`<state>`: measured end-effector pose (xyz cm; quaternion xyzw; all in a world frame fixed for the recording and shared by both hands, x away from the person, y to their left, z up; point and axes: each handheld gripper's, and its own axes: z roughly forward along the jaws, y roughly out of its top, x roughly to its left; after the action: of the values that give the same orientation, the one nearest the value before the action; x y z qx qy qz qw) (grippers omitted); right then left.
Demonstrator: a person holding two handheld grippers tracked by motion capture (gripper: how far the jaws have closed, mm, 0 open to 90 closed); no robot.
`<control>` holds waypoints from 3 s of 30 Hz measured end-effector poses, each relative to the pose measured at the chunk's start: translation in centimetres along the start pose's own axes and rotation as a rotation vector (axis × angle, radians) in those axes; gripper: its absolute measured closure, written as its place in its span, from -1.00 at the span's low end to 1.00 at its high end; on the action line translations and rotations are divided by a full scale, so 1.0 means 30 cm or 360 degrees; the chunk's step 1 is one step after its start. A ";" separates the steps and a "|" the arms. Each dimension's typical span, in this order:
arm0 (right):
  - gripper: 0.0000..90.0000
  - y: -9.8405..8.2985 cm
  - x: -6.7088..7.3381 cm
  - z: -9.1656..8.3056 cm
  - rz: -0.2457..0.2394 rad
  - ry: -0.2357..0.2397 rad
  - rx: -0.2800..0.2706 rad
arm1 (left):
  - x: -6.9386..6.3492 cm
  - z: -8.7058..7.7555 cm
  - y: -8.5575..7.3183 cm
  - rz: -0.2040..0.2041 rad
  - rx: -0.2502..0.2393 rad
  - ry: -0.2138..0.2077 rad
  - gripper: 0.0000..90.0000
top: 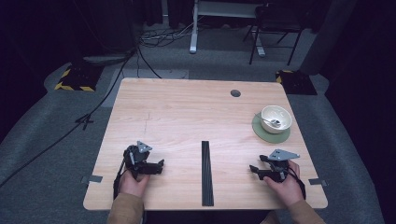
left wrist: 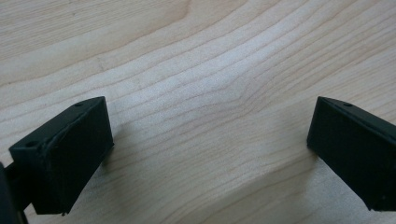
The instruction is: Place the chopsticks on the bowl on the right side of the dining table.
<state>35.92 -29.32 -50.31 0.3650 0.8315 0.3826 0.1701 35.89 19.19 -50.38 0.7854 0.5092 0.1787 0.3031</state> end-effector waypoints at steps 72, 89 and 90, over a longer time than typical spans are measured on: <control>-0.43 0.246 0.329 0.234 -0.0235 0.0353 0.0069 | 0.002 -0.003 -0.002 0.0037 0.0008 -0.0035 -0.97; -0.42 0.236 0.324 0.230 -0.0223 0.0315 0.0097 | 0.002 -0.003 -0.002 0.0037 0.0008 -0.0035 -0.97; -0.42 0.236 0.328 0.231 -0.0237 0.0323 0.0095 | 0.002 -0.003 -0.002 0.0037 0.0008 -0.0035 -0.97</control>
<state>36.54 -15.39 -49.47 0.2666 0.8802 0.3791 0.1019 35.82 19.28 -50.35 0.7941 0.4971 0.1722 0.3046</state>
